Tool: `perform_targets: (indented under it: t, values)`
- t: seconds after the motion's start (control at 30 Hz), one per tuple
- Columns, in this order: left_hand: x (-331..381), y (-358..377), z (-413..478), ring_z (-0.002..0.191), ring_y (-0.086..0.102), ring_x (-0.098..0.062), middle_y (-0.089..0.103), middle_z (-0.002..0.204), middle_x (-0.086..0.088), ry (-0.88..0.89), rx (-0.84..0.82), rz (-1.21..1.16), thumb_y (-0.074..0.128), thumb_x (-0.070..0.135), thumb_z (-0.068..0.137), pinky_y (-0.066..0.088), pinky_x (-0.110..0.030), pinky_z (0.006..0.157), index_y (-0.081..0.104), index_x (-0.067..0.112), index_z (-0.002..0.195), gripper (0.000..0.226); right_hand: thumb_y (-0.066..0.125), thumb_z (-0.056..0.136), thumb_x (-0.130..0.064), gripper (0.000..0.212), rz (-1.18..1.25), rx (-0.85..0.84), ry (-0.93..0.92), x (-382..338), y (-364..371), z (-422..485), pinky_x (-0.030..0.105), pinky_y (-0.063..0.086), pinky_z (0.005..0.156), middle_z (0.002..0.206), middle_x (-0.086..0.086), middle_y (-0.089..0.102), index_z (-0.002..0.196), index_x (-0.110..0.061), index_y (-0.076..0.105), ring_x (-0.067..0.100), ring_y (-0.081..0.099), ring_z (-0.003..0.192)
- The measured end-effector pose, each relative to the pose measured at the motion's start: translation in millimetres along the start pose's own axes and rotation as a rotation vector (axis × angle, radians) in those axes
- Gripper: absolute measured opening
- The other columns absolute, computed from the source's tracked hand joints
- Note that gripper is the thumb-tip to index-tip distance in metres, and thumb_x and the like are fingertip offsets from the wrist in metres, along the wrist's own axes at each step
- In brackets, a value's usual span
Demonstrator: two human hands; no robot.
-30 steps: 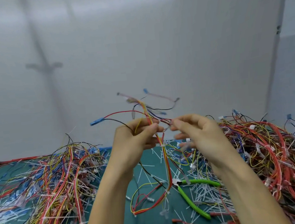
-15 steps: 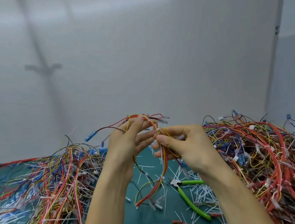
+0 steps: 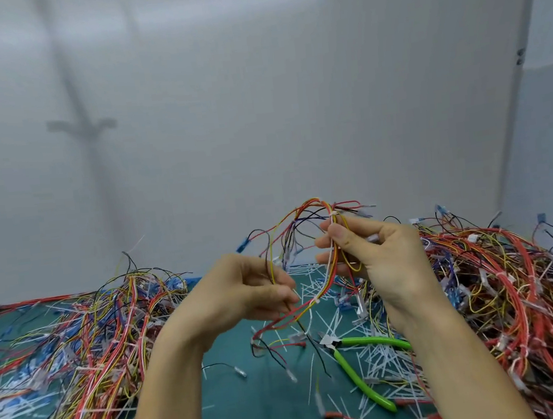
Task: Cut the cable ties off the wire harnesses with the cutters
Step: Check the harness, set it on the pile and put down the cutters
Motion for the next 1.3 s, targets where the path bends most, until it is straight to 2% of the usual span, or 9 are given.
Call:
perform_targets:
  t: [0.13, 0.37, 0.63, 0.73, 0.8, 0.9, 1.0, 1.13, 1.3]
  values:
    - [5.7, -8.1, 4.2, 0.067, 0.073, -0.017, 0.076, 0.08, -0.012, 0.072, 0.278, -0.17, 0.066, 0.001, 0.089, 0.056, -0.02, 0.057, 0.07, 0.001, 0.09, 0.004, 0.069, 0.085, -0.018, 0.01, 0.0, 0.001, 0.017, -1.1, -5.9, 2.5, 0.019, 0.053, 0.05, 0.075, 0.005, 0.076, 0.091, -0.013, 0.075, 0.015, 0.07, 0.058]
    - [12.2, -4.5, 3.0, 0.064, 0.073, -0.019, 0.075, 0.076, -0.007, 0.189, 0.494, -0.29, 0.063, 0.006, 0.093, 0.056, -0.02, 0.055, 0.067, 0.007, 0.088, 0.006, 0.068, 0.087, -0.018, 0.011, 0.004, -0.054, 0.046, 1.1, -3.9, 1.9, 0.022, 0.054, 0.05, 0.071, 0.002, 0.074, 0.09, -0.011, 0.075, 0.013, 0.064, 0.051]
    - [23.6, 13.5, 5.7, 0.067, 0.074, -0.014, 0.076, 0.078, -0.009, 0.231, 0.453, -0.588, 0.066, 0.014, 0.089, 0.054, -0.016, 0.055, 0.064, 0.0, 0.089, 0.014, 0.071, 0.087, -0.015, 0.007, -0.137, -0.135, -0.024, 4.5, 13.8, 0.9, 0.022, 0.055, 0.071, 0.076, -0.004, 0.075, 0.09, -0.013, 0.076, 0.002, 0.065, 0.072]
    - [24.8, 18.3, 6.0, 0.058, 0.069, -0.011, 0.076, 0.077, -0.005, 0.231, 0.463, -0.553, 0.069, 0.017, 0.087, 0.052, -0.015, 0.051, 0.066, 0.005, 0.086, 0.013, 0.07, 0.088, -0.014, 0.008, -0.178, -0.147, -0.019, 7.8, 16.9, -0.4, 0.033, 0.056, 0.075, 0.081, 0.001, 0.077, 0.093, -0.011, 0.075, 0.01, 0.068, 0.077]
    - [25.0, 17.8, 5.0, 0.05, 0.061, -0.007, 0.074, 0.073, 0.0, 0.242, 0.497, -0.464, 0.072, 0.021, 0.085, 0.048, -0.015, 0.049, 0.07, 0.008, 0.083, 0.012, 0.071, 0.087, -0.014, 0.005, -0.155, -0.138, 0.006, 9.3, 17.7, -1.3, 0.034, 0.057, 0.067, 0.075, 0.0, 0.076, 0.092, -0.012, 0.073, 0.011, 0.071, 0.072]
    - [26.0, 19.7, 5.0, 0.055, 0.06, -0.003, 0.071, 0.068, 0.004, 0.211, 0.405, -0.263, 0.07, 0.039, 0.079, 0.049, -0.015, 0.052, 0.073, 0.01, 0.082, 0.029, 0.073, 0.086, -0.015, 0.005, -0.106, -0.075, 0.008, 8.7, 14.4, -0.4, 0.022, 0.051, 0.049, 0.072, 0.001, 0.075, 0.091, -0.015, 0.074, 0.01, 0.07, 0.062]
    - [23.9, 27.1, 6.1, 0.068, 0.069, -0.007, 0.075, 0.078, 0.002, 0.141, 0.13, -0.086, 0.067, 0.054, 0.068, 0.054, -0.018, 0.061, 0.073, 0.011, 0.087, 0.047, 0.074, 0.084, -0.015, 0.001, -0.049, -0.005, -0.028, 5.9, 8.8, 1.6, 0.019, 0.048, 0.045, 0.069, 0.0, 0.074, 0.085, -0.015, 0.075, 0.007, 0.066, 0.056]
    - [17.4, 39.4, 4.3, 0.082, 0.07, -0.014, 0.076, 0.091, -0.01, 0.105, -0.147, 0.096, 0.078, 0.029, 0.077, 0.051, -0.021, 0.071, 0.074, 0.011, 0.096, 0.026, 0.074, 0.085, -0.019, 0.006, -0.038, 0.04, -0.02, 5.9, 3.1, 3.0, 0.022, 0.05, 0.05, 0.076, 0.003, 0.077, 0.088, -0.014, 0.075, 0.007, 0.067, 0.058]
    - [21.5, 44.2, 8.5, 0.079, 0.071, -0.019, 0.076, 0.087, -0.014, 0.179, -0.066, 0.049, 0.075, 0.009, 0.083, 0.055, -0.023, 0.07, 0.075, 0.012, 0.088, 0.007, 0.068, 0.089, -0.03, 0.016, -0.027, 0.024, 0.0, 7.8, 1.0, 4.4, 0.025, 0.05, 0.052, 0.083, 0.004, 0.077, 0.086, -0.015, 0.074, 0.013, 0.068, 0.064]
Point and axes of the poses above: each hand's wrist, its own z-axis towards the middle knuckle, its own y-axis out of the palm, x = y × z, the point moved 5 cm from there along z, towards the middle knuckle
